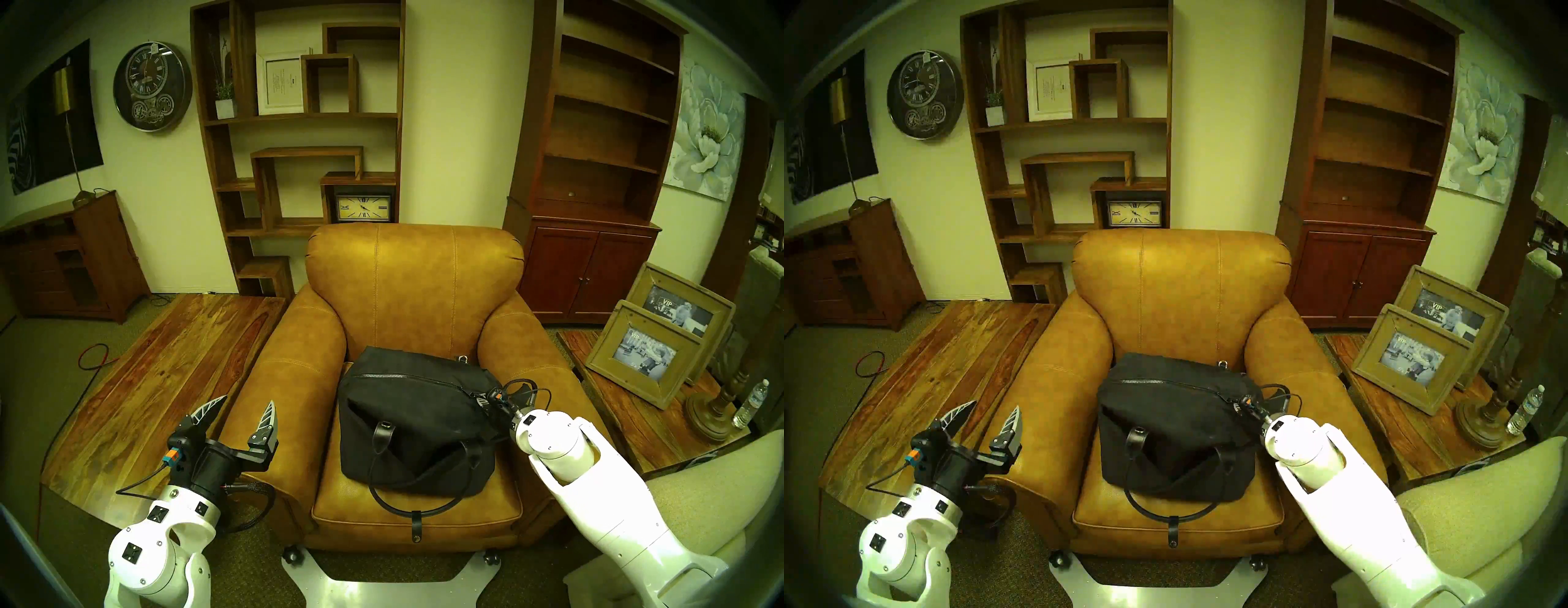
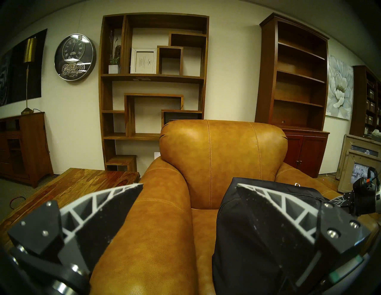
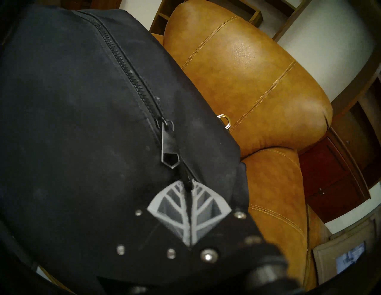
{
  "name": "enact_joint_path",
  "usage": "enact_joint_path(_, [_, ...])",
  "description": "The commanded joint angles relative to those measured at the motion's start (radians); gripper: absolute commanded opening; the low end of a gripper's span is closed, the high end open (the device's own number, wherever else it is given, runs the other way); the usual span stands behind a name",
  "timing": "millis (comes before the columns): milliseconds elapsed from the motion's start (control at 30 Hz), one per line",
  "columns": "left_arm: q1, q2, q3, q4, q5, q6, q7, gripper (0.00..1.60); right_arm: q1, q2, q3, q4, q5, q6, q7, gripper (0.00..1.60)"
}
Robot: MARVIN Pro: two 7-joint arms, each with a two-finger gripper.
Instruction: Open a bag with a zipper
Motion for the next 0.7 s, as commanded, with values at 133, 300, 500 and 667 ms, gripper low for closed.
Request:
enact_joint_path(133, [0.001,0.001,0.000,-0.022,0.001,-0.002,-0.002,1.60,0.048,0.018,0.028,0.046,-0.050,-0.056,-0.064,0.00])
enact_joint_path(300, [0.001,0.001,0.000,-0.022,0.001,-0.002,-0.002,1.60,0.048,0.024,0.043,0.058,-0.049,-0.066,-0.066,0.00])
enact_joint_path(500, [0.001,0.001,0.000,-0.023,0.001,-0.002,-0.002,1.60,0.016,0.037,0.070,0.061,-0.049,-0.086,-0.080,0.00])
enact_joint_path(667, [0.001,0.001,0.000,-0.023,0.001,-0.001,-0.002,1.60,-0.008,0.044,0.090,0.069,-0.053,-0.095,-0.101,0.00])
